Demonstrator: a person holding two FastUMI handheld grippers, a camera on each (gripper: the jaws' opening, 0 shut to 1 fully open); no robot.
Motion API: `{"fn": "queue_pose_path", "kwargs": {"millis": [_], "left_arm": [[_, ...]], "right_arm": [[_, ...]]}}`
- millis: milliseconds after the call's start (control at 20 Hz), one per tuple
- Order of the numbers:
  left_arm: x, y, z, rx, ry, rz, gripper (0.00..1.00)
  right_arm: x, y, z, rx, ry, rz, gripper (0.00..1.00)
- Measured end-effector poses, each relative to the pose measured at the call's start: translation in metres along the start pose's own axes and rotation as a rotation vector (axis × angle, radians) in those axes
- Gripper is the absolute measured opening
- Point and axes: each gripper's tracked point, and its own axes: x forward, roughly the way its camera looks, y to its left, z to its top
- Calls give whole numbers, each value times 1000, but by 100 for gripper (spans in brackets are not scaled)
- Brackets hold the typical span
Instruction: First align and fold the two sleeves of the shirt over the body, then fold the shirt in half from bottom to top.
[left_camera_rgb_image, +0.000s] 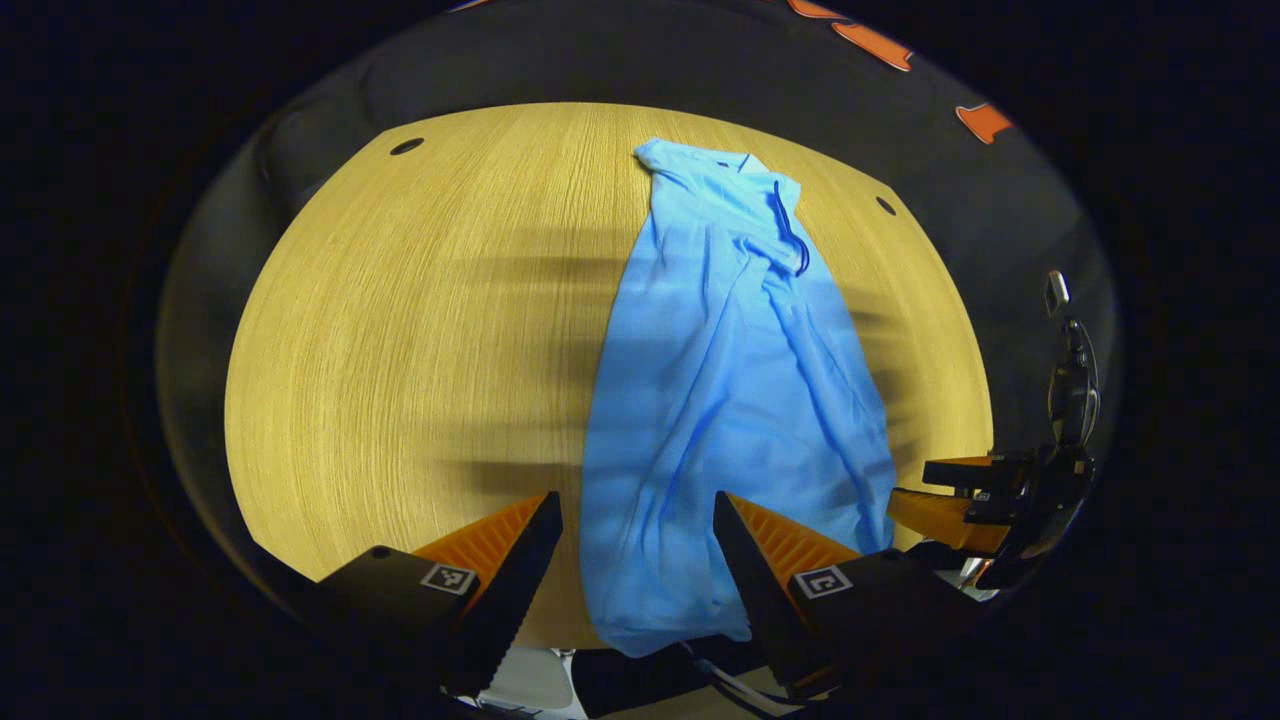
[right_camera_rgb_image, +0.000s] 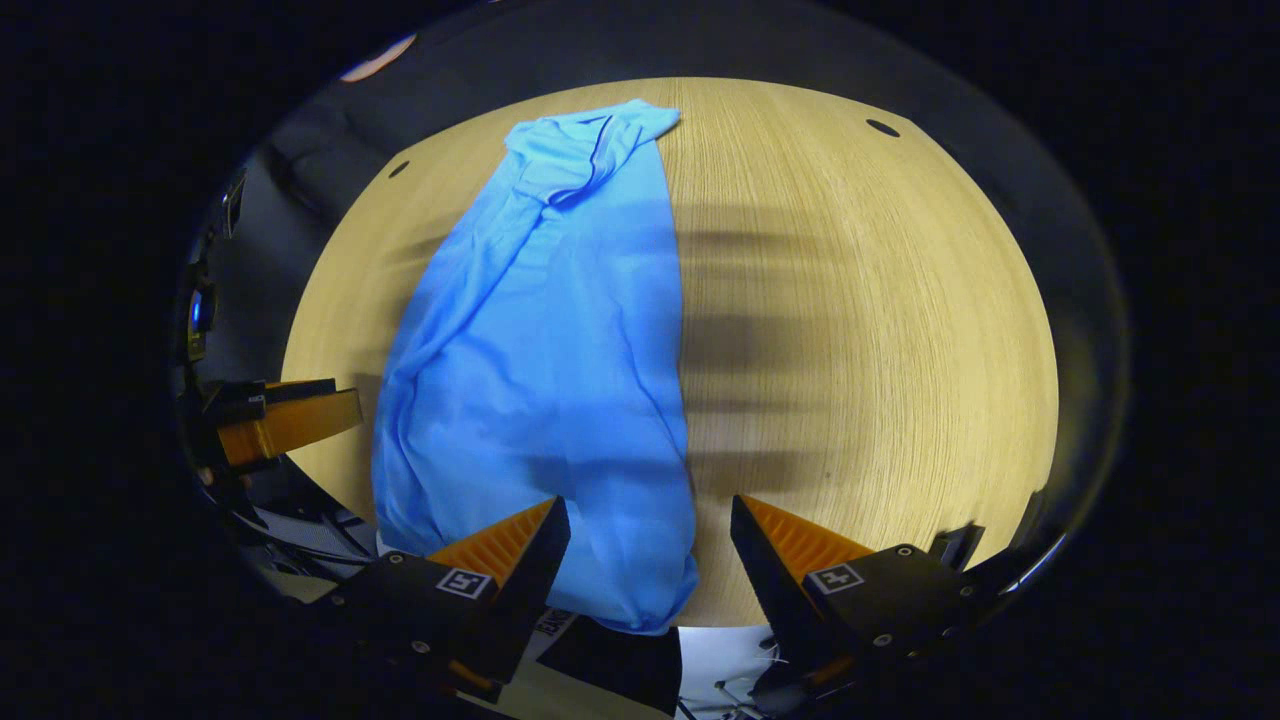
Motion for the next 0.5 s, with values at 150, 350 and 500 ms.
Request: {"fn": "queue_pose_path", "kwargs": {"millis": [150,350,500], "left_arm": [[6,3,-33,17,56,19,99],[8,12,-63,-2,97,56,99],[12,15,-81,-34,123,70,99]], "right_arm": [[4,3,-21,-21,46,-8,99],[8,7,-42,-36,86,-18,99],[12,8,-58,-12,104,-30,99]]}}
